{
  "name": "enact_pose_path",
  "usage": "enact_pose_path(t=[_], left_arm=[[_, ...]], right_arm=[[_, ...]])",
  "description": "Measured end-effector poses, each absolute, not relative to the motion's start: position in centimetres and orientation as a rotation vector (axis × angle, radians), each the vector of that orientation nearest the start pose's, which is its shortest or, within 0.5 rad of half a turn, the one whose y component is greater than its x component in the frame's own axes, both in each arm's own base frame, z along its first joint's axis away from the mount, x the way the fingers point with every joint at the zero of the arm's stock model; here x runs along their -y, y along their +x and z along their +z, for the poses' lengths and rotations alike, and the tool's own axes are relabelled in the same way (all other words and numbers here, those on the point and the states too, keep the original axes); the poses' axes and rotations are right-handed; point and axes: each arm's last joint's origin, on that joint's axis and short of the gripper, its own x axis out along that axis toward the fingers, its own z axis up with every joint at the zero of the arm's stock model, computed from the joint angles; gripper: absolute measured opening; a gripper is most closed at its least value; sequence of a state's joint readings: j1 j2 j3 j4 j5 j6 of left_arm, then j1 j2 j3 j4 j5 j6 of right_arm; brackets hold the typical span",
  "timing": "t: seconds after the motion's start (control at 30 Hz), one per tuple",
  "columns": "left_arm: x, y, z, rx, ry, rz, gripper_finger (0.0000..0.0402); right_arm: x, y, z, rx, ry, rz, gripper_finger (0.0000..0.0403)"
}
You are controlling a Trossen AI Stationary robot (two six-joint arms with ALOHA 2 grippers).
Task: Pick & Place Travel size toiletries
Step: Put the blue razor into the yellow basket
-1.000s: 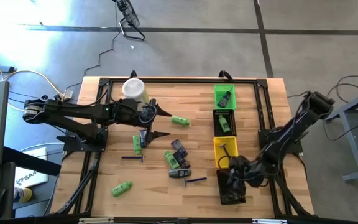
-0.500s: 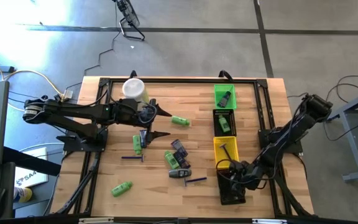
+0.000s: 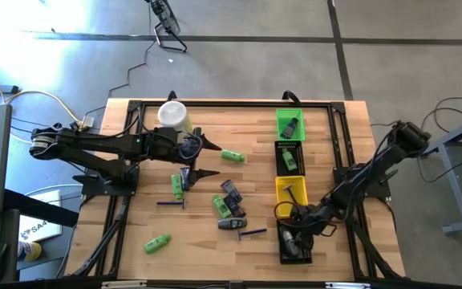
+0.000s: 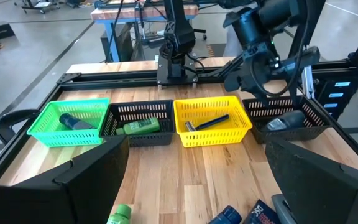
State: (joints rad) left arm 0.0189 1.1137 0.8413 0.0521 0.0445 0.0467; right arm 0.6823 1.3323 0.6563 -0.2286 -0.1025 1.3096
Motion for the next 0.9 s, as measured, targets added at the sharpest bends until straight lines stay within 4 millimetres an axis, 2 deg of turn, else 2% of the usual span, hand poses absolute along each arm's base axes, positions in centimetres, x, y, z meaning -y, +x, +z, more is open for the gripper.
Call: enact_pose_path(t=[0.23,0.5,0.6,0.77,0.9], left_arm=[[-0.3,25.0,31.1,-0.223,0.039,-0.031,0.0369],[-0.3,25.0,31.1,-0.222,0.055,-0.032,0.0369],[-0.4,25.0,31.1,-0.222,0.028,-0.029,0.0369],[-0.3,25.0,31.1,-0.221,0.011,-0.027,0.0369],[-0.3,25.0,31.2,-0.212,-0.001,-0.026,0.0369]], right_arm=[[-13.6,19.2,20.4,-1.119,0.891,0.202,0.0195],[-10.7,18.4,24.2,-0.862,0.756,0.344,0.0124],[-9.5,18.0,25.5,-0.706,0.623,0.315,0.0102],[-7.8,17.8,27.4,-0.43,0.371,0.16,0.0079],[-6.9,18.0,28.3,-0.3,0.218,0.044,0.0068]])
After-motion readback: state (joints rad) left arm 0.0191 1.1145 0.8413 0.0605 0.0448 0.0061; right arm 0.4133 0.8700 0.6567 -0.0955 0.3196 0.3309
